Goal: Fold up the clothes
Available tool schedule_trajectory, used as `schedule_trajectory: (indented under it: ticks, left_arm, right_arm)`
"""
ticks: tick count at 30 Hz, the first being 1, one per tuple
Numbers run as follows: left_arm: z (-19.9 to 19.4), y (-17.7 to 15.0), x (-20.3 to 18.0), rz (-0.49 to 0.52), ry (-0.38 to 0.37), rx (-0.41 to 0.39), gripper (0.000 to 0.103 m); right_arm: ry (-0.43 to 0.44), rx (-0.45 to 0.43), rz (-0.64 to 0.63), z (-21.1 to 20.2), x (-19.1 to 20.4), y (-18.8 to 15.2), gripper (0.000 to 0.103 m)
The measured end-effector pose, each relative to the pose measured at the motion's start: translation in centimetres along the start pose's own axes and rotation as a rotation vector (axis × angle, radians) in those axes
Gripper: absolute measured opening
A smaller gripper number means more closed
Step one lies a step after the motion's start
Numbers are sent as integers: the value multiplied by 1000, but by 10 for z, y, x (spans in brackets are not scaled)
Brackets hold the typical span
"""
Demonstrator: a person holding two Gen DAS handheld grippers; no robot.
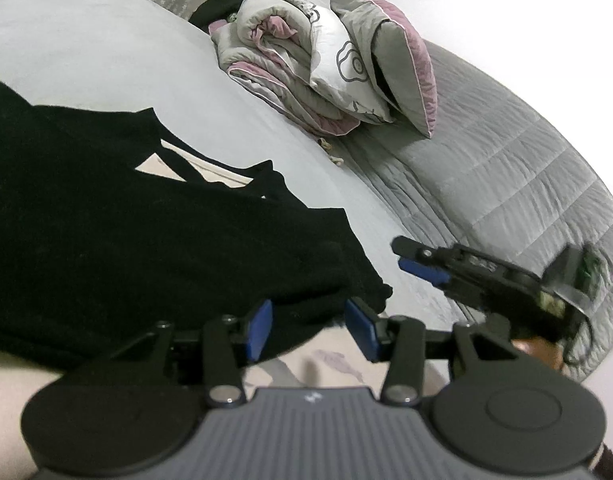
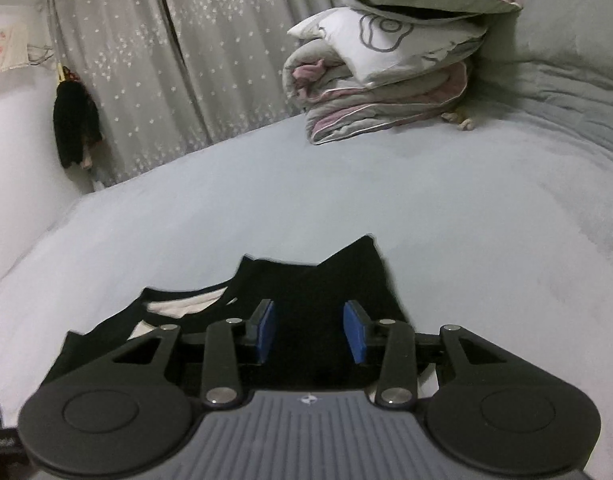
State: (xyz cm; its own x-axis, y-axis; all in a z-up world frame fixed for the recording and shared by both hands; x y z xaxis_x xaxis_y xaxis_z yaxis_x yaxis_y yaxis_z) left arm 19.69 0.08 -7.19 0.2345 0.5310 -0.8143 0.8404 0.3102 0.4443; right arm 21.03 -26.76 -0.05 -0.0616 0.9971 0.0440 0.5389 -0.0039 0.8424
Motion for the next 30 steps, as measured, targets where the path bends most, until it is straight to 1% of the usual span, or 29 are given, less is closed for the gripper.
schedule_trajectory:
  ticks: [4,6,8,9,10,12,14,15,18,19,20,22,24,25,26,27,28,30]
  left_arm:
    - [-19,6,-10,22,8,-46,48]
    - [-36,14,-12,28,12,-104,51]
    - [-58,26,-6,11,41,-191,51]
    - [-70,32,-1,-5,72,-246,51]
    - [-83,39,7,-26,116,-311,51]
    - [-105,51,24,-72,224,-442,51]
    - [-116,58,43,-129,309,-520,52]
    - [-117,60,52,-162,331,-531,52]
    - [-110,64,78,-269,355,-515,52]
    - [-107,65,84,-299,361,-506,50]
    - [-103,67,89,-314,367,-502,47]
    - [-96,69,91,-311,385,-510,44]
    - [-90,72,92,-308,387,-504,34]
    - [-86,73,95,-312,384,-492,26]
    - [-84,72,97,-314,383,-481,16]
    - [-82,69,99,-314,384,-470,10]
    - [-82,68,99,-307,385,-475,8]
    - [-86,68,94,-277,379,-517,8]
  right_arm:
    - [-2,78,-65,35,0,-2,41]
    - [-18,115,-116,52,2,-8,41]
    - [-29,114,-184,60,8,-15,40]
    - [-35,101,-227,61,12,-18,33]
    - [-37,84,-270,60,18,-21,19]
    - [-33,65,-320,57,24,-22,12]
    - [-48,46,-341,53,27,-20,10]
    - [-55,31,-336,50,27,-17,9]
    - [-65,-28,-305,37,24,-2,9]
    - [-65,-53,-295,31,23,4,9]
    - [-65,-79,-290,25,22,11,9]
    - [-69,-128,-302,15,23,22,9]
    - [-77,-165,-327,9,25,31,9]
    - [-82,-176,-341,7,26,34,9]
    - [-86,-174,-348,9,26,34,9]
    - [-87,-164,-348,12,26,32,9]
    - [-89,-153,-349,14,25,30,9]
    - [-91,-131,-349,19,23,26,9]
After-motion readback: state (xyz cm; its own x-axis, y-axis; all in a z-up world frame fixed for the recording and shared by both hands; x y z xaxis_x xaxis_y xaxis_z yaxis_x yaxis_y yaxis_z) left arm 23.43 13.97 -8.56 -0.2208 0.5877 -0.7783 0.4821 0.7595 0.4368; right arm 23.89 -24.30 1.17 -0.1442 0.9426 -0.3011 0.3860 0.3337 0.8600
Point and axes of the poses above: each gripper's, at about its wrist camera, not at the fingertips, and z roughly the way its jaws point, x to its left, y to its top, the point moved 6 cm from there along z, roughly the way its jaws point, and after that the axes turned 14 degrees about -z, right-handed, at the moved point
